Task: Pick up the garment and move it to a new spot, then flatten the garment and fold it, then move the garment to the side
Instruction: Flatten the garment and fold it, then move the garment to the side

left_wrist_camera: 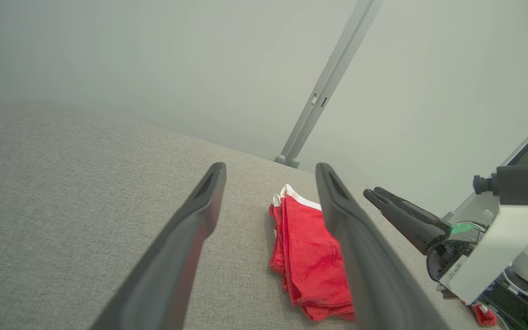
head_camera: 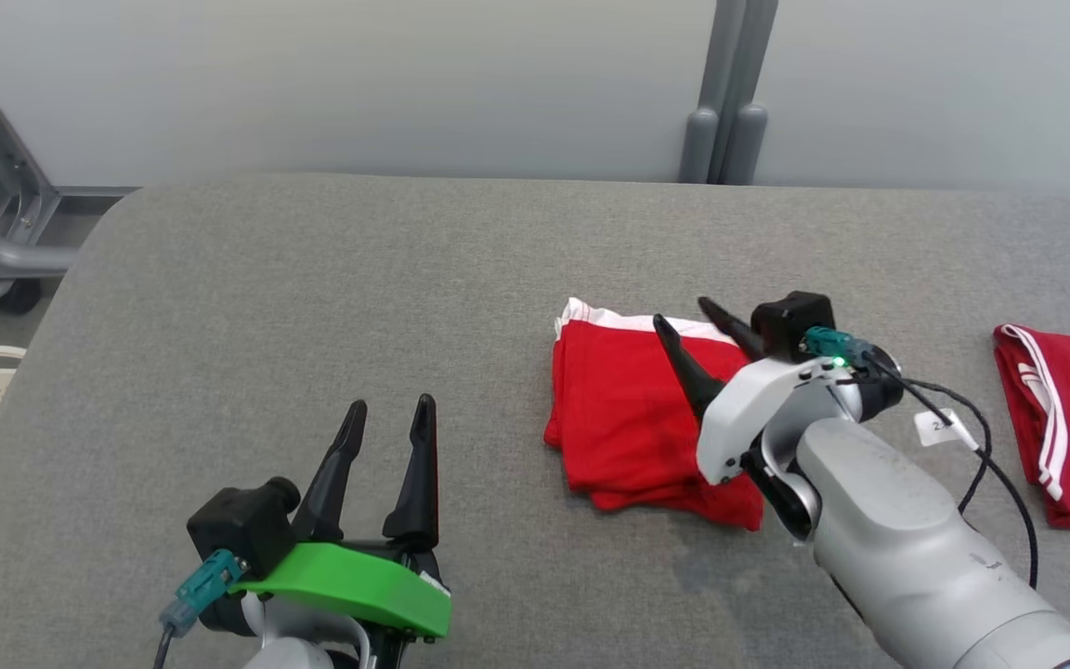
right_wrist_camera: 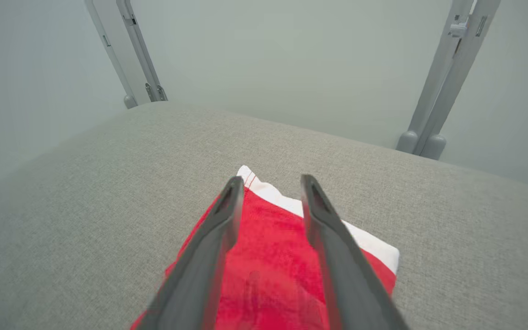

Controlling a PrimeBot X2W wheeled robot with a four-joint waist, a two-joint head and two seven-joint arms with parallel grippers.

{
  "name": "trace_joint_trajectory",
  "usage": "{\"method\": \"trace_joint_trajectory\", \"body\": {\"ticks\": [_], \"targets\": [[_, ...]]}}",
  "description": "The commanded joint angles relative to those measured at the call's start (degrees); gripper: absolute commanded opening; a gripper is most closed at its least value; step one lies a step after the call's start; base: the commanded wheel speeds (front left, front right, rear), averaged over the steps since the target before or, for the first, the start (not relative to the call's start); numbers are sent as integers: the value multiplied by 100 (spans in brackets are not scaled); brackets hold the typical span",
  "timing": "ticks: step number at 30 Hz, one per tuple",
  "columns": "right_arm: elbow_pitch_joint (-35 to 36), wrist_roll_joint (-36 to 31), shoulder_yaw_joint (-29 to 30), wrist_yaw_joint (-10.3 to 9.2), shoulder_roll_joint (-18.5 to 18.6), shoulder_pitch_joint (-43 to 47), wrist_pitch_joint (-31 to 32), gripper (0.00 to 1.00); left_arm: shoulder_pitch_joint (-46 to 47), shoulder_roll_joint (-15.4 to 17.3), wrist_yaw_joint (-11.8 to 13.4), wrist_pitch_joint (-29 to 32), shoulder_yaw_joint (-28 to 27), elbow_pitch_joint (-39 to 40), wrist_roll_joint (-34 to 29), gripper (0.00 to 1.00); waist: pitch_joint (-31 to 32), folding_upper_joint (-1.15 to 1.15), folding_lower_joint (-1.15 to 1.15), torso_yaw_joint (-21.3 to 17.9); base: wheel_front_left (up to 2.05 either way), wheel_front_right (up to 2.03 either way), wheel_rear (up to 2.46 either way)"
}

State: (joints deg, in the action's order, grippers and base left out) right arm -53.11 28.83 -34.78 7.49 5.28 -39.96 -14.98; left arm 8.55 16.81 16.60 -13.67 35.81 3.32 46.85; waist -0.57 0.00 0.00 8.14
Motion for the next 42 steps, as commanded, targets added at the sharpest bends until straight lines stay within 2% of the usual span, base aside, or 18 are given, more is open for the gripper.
{"method": "trace_joint_trajectory", "body": {"ticks": [1, 9, 16, 26, 34, 42], "targets": [[91, -87, 180, 0, 58, 138, -22, 100, -115, 33, 29, 4, -13, 17, 4, 100, 89, 0, 0, -194, 0, 0, 0], [308, -197, 767, 1, 328, 440, 206, 100, -146, 76, 91, -3, -10, 43, -36, 100, 127, 0, 0, -392, 0, 0, 0], [692, 234, 902, 0, 666, 733, 1359, 100, -42, 118, 92, -11, -15, 68, -96, 100, 48, 0, 0, -333, 0, 0, 0], [1204, 1088, 1100, 1, 1023, 802, 2673, 100, 94, 42, 22, -47, -60, 53, -101, 100, -291, 0, 0, 151, 0, 0, 0], [886, 1467, 1306, 1, 1073, 656, 3332, 100, 221, -44, -55, -63, -58, -42, -126, 100, -537, 0, 0, 600, 0, 0, 0], [297, 1653, 1512, 1, 1008, 510, 3640, 100, 273, -99, -119, -102, -98, -127, -140, 100, -664, 0, 0, 870, 0, 0, 0]]}}
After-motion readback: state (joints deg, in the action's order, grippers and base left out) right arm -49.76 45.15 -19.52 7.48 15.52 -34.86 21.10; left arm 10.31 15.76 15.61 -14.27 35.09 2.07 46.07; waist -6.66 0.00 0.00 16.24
